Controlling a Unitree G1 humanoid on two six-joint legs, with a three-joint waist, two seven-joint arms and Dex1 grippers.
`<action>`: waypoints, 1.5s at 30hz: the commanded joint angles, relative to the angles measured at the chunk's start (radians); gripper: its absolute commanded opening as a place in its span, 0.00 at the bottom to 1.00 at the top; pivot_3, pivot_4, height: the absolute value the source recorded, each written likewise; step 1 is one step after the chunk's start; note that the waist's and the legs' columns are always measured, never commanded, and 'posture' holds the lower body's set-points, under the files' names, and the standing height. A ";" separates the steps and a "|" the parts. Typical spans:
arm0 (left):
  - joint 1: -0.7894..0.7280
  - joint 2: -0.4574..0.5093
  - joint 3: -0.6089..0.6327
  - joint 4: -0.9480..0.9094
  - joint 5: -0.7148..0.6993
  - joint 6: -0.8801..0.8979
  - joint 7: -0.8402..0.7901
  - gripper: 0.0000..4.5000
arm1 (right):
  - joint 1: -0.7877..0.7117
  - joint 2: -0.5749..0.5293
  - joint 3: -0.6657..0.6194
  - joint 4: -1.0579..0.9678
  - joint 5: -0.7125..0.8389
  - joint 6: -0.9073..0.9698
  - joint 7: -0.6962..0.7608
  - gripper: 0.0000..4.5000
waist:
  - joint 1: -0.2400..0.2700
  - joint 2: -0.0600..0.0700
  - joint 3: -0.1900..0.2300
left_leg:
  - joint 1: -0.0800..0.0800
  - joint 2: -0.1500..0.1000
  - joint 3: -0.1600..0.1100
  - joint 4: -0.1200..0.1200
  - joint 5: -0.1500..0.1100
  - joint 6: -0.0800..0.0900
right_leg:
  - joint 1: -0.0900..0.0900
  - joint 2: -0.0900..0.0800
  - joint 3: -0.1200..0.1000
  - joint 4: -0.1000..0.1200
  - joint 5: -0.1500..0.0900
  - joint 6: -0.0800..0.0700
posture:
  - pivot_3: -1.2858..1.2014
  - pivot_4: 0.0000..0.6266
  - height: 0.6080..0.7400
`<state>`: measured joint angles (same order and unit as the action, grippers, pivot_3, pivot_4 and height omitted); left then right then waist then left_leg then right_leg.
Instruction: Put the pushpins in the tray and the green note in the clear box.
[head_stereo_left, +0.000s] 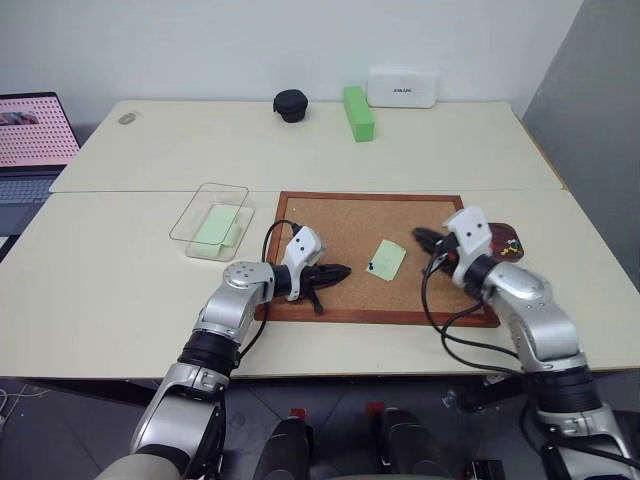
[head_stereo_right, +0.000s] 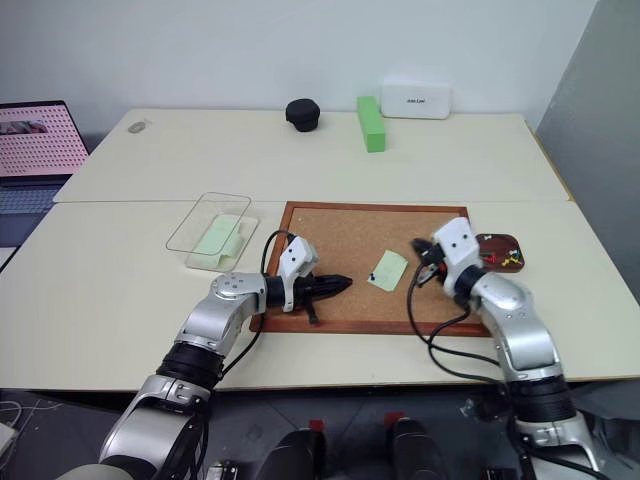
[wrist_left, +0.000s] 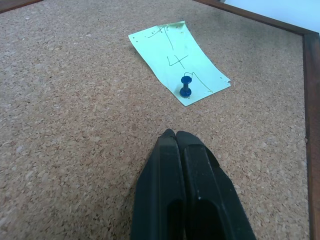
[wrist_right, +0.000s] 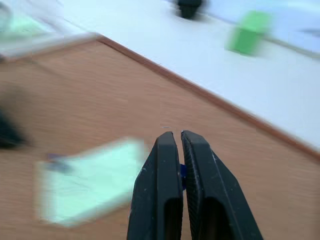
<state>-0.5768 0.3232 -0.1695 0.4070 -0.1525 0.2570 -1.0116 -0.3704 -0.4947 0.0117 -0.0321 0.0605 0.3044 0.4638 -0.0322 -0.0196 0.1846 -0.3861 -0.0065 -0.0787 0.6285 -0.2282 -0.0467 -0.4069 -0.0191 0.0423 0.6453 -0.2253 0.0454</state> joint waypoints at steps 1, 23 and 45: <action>0.010 -0.009 -0.017 0.007 0.006 0.000 -0.001 0.00 | -0.042 -0.111 -0.026 0.138 -0.149 -0.175 -0.091 0.01 | 0.000 0.000 0.000 | 0.000 0.000 0.000 0.000 0.000 0.000 | 0.000 0.000 0.000 0.000 0.000 0.000 | 0.52 0.24 1.00; 0.002 -0.002 -0.017 0.018 0.012 -0.012 -0.007 0.00 | -0.127 -0.141 -0.044 0.451 -0.201 -0.302 -0.183 0.58 | -0.001 0.000 0.000 | 0.000 0.000 0.001 0.000 0.000 0.000 | 0.000 0.000 0.001 0.000 0.000 0.000 | 0.52 0.24 1.00; 0.004 -0.002 -0.017 0.013 0.010 -0.003 -0.006 0.00 | 0.029 0.043 0.021 -0.078 0.224 -0.006 0.162 0.99 | -0.001 0.000 0.000 | 0.000 0.000 0.000 0.001 0.000 0.000 | 0.000 0.000 0.001 0.001 0.000 0.000 | 0.52 0.24 1.00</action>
<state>-0.5784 0.3216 -0.1709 0.4126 -0.1504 0.2506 -1.0141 -0.3434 -0.4604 0.0135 -0.0361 0.2557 0.2658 0.6025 -0.0334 -0.0198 0.1847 -0.3858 -0.0064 -0.0787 0.6291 -0.2281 -0.0466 -0.4065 -0.0189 0.0431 0.6460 -0.2251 0.0457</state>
